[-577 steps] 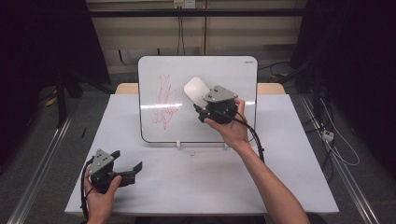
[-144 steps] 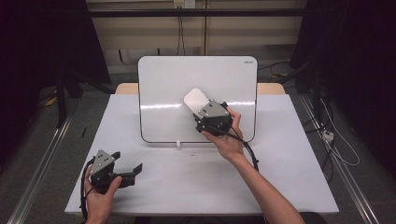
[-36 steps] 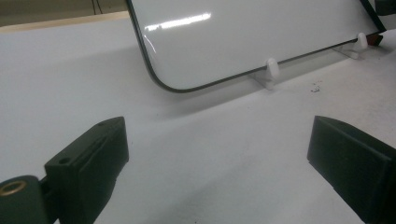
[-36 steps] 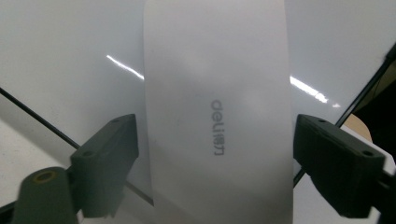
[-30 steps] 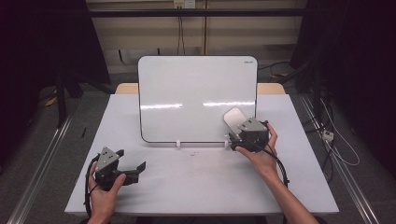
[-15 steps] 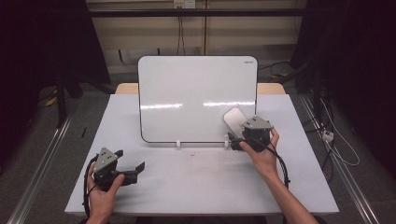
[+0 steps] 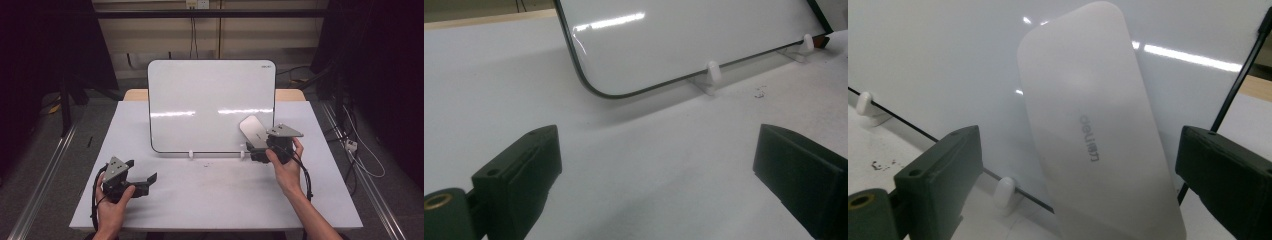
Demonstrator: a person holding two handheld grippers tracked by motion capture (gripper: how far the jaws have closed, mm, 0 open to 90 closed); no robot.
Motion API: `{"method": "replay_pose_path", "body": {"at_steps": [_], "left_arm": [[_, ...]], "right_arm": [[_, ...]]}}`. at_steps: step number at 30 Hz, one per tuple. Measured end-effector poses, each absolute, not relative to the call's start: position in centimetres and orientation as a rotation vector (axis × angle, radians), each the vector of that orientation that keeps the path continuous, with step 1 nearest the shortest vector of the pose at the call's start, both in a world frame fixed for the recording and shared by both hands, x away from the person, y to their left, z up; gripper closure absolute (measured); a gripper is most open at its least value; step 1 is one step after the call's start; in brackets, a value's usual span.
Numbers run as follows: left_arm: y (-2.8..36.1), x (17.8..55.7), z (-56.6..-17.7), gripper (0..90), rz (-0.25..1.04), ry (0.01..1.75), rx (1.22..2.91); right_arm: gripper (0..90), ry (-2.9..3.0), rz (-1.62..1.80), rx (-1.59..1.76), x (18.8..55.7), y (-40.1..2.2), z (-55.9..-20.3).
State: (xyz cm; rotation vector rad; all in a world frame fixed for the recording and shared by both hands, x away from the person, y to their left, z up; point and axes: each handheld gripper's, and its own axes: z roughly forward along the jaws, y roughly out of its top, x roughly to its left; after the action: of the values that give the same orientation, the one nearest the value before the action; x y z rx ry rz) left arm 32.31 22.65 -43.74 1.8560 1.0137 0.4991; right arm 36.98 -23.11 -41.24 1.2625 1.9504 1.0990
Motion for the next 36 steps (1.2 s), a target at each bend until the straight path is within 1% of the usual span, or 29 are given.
{"method": "replay_pose_path", "body": {"at_steps": [13,22,36], "left_arm": [[22.7,32.4,-43.7,5.4,0.496,1.016,1.858],[22.9,32.4,-43.6,6.0,0.518,1.031,1.843],[23.1,32.0,-43.3,5.9,0.543,1.020,1.834]], "right_arm": [[4.8,1.914,1.147,1.280,35.4,-24.2,-41.0],[5.3,1.871,1.123,1.282,34.2,-25.1,-40.8],[5.6,1.807,1.113,1.305,31.6,-27.4,-41.1]]}}
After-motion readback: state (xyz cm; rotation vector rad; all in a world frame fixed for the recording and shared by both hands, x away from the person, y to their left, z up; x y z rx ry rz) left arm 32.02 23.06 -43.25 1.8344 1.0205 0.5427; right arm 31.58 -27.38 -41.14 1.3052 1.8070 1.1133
